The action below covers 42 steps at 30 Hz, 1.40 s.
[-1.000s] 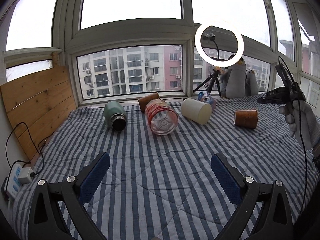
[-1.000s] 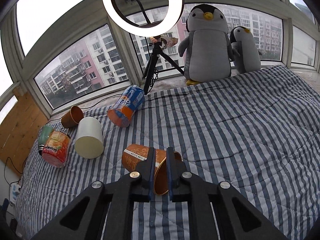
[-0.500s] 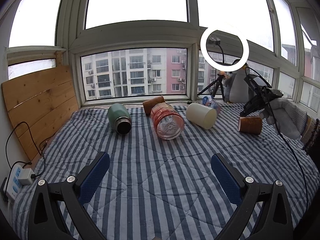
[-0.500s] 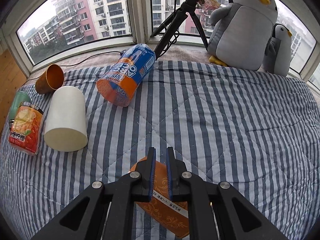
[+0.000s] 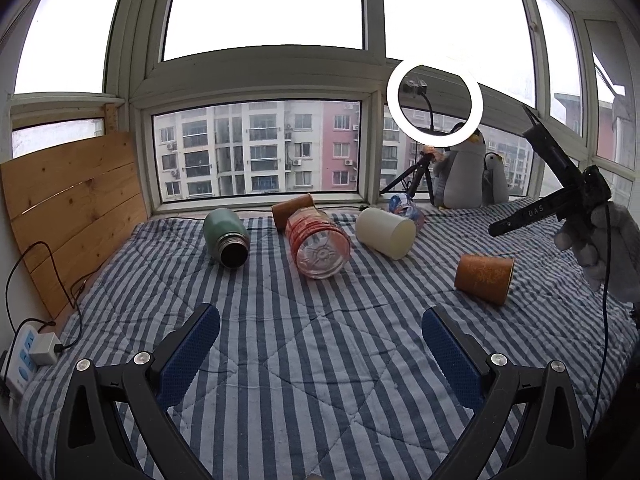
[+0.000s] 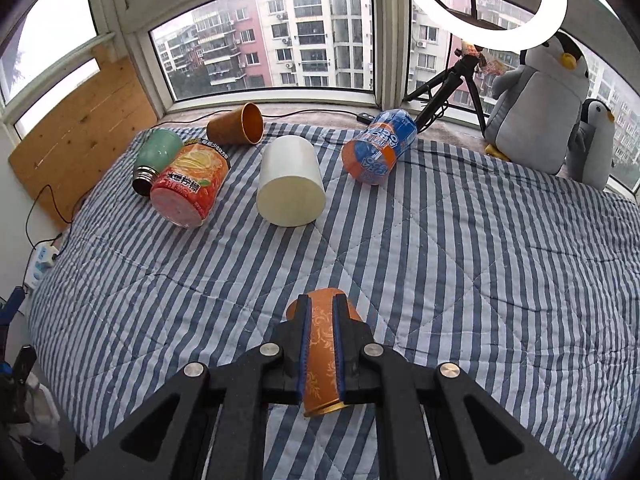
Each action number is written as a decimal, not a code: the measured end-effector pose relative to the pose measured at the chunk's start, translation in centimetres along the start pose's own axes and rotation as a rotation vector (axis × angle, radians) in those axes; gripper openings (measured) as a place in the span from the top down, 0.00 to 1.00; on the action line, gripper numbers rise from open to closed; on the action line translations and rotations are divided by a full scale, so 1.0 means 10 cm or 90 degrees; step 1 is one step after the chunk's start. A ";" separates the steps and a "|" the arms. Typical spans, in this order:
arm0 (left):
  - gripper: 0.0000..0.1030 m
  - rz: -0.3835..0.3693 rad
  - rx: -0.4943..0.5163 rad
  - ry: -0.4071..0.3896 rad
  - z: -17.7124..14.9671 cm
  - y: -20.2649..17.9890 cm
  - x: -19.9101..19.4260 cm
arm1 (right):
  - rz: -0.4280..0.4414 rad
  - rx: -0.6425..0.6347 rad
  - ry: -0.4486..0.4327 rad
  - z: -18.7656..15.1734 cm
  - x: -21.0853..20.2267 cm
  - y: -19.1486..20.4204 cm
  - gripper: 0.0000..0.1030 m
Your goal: Flip cup upside down
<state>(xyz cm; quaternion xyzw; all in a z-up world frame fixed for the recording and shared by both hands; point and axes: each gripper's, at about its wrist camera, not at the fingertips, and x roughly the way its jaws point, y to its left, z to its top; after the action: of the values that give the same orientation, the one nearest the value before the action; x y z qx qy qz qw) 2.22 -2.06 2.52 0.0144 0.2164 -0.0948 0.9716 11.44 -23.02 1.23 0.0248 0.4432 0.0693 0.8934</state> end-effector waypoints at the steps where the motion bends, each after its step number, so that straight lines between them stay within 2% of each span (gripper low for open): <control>1: 0.01 -0.002 0.002 0.000 0.00 -0.03 -0.01 | 0.001 0.013 -0.009 -0.06 -0.05 -0.07 0.91; 5: 0.00 -0.022 -0.009 0.011 0.06 -0.16 0.06 | -0.026 0.079 -0.021 -0.25 -0.03 -0.51 0.91; 10: 0.01 -0.067 -0.038 0.051 0.24 -0.34 0.35 | 0.026 0.126 0.002 -0.44 0.20 -0.78 0.91; 17: 0.01 -0.093 -0.059 0.086 0.44 -0.56 0.72 | 0.125 0.117 0.005 -0.47 0.33 -0.66 0.91; 21: 0.01 -0.093 -0.061 0.086 0.51 -0.60 0.81 | 0.230 0.089 0.019 -0.51 0.33 -0.41 0.91; 24: 0.01 -0.109 -0.075 0.116 0.54 -0.60 0.97 | 0.244 0.051 0.020 -0.53 0.30 -0.16 0.91; 28: 0.00 -0.127 -0.079 0.183 0.52 -0.60 1.23 | 0.211 0.028 0.001 -0.56 0.25 0.02 0.91; 31: 0.01 -0.166 -0.118 0.272 0.53 -0.51 1.55 | 0.175 0.013 -0.022 -0.61 0.20 0.08 0.89; 32: 0.01 -0.175 -0.141 0.301 0.54 -0.46 1.66 | 0.154 0.003 -0.030 -0.65 0.17 0.09 0.80; 33: 0.01 -0.179 -0.159 0.327 0.54 -0.43 1.77 | 0.140 -0.006 -0.039 -0.67 0.14 0.10 0.63; 35: 0.01 -0.177 -0.169 0.366 0.56 -0.43 1.96 | 0.112 -0.012 -0.064 -0.72 0.09 0.12 0.47; 39: 0.01 -0.159 -0.111 0.418 0.63 -0.58 2.22 | 0.058 -0.014 -0.093 -0.77 0.04 0.16 0.47; 42: 0.01 -0.143 -0.064 0.446 0.68 -0.73 2.32 | 0.053 -0.006 -0.088 -0.78 0.08 0.17 0.47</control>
<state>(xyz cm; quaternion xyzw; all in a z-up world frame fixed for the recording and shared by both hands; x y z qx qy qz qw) 24.29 -13.79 -1.09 -0.0257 0.5408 -0.1794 0.8214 5.55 -21.31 -3.94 0.0435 0.3784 0.1064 0.9185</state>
